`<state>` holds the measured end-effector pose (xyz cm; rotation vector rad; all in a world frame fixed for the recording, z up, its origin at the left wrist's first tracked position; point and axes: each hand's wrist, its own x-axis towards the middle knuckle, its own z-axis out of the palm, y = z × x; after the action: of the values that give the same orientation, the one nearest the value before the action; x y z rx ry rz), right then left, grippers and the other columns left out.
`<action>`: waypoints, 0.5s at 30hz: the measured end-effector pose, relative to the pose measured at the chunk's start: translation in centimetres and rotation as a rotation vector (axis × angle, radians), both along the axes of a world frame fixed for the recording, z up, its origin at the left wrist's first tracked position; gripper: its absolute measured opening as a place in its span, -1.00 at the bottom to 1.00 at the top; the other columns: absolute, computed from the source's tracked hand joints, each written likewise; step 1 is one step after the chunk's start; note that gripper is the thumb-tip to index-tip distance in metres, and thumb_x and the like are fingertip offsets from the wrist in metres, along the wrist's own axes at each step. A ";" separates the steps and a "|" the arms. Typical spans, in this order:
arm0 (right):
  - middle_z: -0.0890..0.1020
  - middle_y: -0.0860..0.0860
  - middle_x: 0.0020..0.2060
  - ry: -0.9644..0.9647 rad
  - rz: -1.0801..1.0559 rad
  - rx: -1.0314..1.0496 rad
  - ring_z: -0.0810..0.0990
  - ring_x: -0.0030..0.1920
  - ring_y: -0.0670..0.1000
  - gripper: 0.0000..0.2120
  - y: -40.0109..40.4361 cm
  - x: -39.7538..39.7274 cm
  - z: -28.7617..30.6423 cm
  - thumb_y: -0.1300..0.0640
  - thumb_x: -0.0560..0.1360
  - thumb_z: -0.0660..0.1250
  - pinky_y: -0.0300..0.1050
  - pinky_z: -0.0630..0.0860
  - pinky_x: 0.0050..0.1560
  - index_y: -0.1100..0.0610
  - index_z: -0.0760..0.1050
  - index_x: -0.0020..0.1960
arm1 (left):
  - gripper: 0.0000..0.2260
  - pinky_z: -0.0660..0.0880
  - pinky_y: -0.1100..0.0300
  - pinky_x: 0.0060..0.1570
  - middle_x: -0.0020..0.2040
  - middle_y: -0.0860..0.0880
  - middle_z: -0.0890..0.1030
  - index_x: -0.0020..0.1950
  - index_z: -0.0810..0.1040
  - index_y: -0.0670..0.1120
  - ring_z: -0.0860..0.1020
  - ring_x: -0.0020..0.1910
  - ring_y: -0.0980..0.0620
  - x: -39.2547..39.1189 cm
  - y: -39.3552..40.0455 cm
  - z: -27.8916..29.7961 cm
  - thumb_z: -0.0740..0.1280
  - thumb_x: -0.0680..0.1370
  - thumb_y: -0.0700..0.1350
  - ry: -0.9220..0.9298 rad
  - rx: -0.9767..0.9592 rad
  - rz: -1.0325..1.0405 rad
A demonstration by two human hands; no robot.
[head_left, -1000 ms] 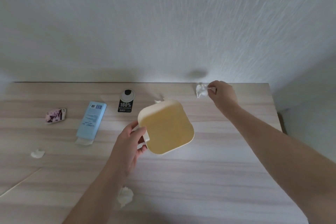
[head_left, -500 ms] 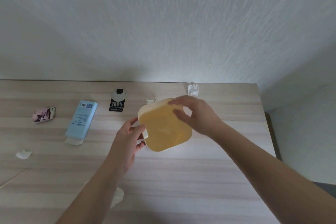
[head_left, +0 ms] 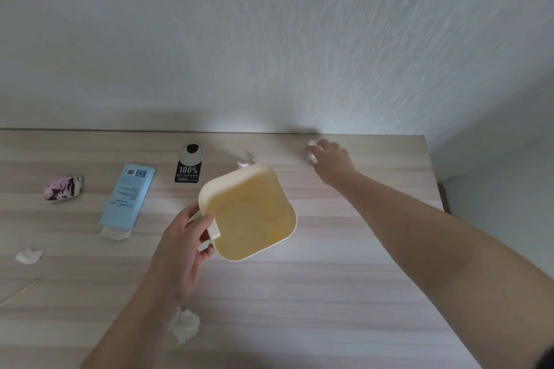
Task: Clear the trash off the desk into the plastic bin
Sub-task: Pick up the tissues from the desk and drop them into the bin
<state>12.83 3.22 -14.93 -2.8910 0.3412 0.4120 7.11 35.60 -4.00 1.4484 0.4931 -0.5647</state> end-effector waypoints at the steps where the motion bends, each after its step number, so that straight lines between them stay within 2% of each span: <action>1: 0.45 0.13 0.29 -0.039 -0.002 0.000 0.43 0.24 0.19 -0.62 -0.1 0.1 0.0 0.28 0.54 0.19 0.08 0.40 0.20 0.03 0.43 0.31 | -0.72 0.51 -0.15 0.07 0.09 -0.15 0.64 0.29 0.53 -0.04 0.60 0.02 -0.10 0.0 0.3 -0.1 0.28 0.59 -0.20 0.009 -0.001 0.013; 4: 0.55 0.17 0.13 -0.055 -0.018 0.058 0.55 0.07 0.24 -0.75 0.0 -0.3 0.3 0.27 0.55 0.18 0.03 0.47 0.01 0.13 0.54 0.16 | -0.73 0.49 -0.06 -0.04 0.06 -0.12 0.65 0.27 0.55 -0.02 0.58 -0.01 -0.07 -0.2 0.7 -0.3 0.28 0.59 -0.18 0.016 -0.005 0.043; 7: 0.60 0.13 0.04 -0.096 0.051 0.136 0.59 0.01 0.21 -0.81 0.9 -1.6 2.1 0.22 0.55 0.23 -0.01 0.48 -0.03 0.15 0.58 0.09 | -0.71 0.49 -0.03 -0.07 0.05 -0.10 0.65 0.30 0.54 -0.01 0.58 -0.04 -0.05 -0.5 0.9 -0.3 0.29 0.58 -0.18 0.011 0.003 0.041; 11: 0.65 0.05 -0.08 -0.349 0.068 0.398 0.63 -0.11 0.06 -0.86 3.9 -3.8 6.6 0.23 0.49 0.34 0.00 0.54 -0.04 0.13 0.62 0.02 | -0.72 0.49 0.00 -0.12 -0.03 -0.08 0.65 0.28 0.56 -0.04 0.57 -0.19 0.03 -1.3 1.1 -0.4 0.26 0.59 -0.20 0.013 -0.012 0.050; 13: 0.66 -0.01 -0.12 -0.490 0.101 0.527 0.61 -0.16 -0.06 -0.87 5.9 -5.5 9.6 0.22 0.47 0.38 -0.09 0.56 -0.07 0.08 0.63 -0.01 | -0.73 0.48 0.01 -0.14 -0.07 -0.07 0.64 0.26 0.57 -0.05 0.57 -0.28 0.08 -1.8 1.3 -0.5 0.26 0.59 -0.20 0.012 -0.010 0.066; 15: 0.65 -0.06 -0.13 -0.581 0.225 0.601 0.59 -0.18 -0.13 -0.88 7.8 -7.3 12.4 0.19 0.47 0.39 -0.19 0.55 -0.11 0.04 0.62 -0.02 | -0.72 0.45 0.02 -0.16 -0.12 -0.07 0.62 0.28 0.55 -0.09 0.54 -0.38 0.12 -2.2 1.3 -0.5 0.26 0.58 -0.20 0.002 -0.012 0.064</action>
<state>5.55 10.98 -2.53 -2.3103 -0.1792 -0.2642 4.91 36.93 -4.52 1.4163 0.5344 -0.5172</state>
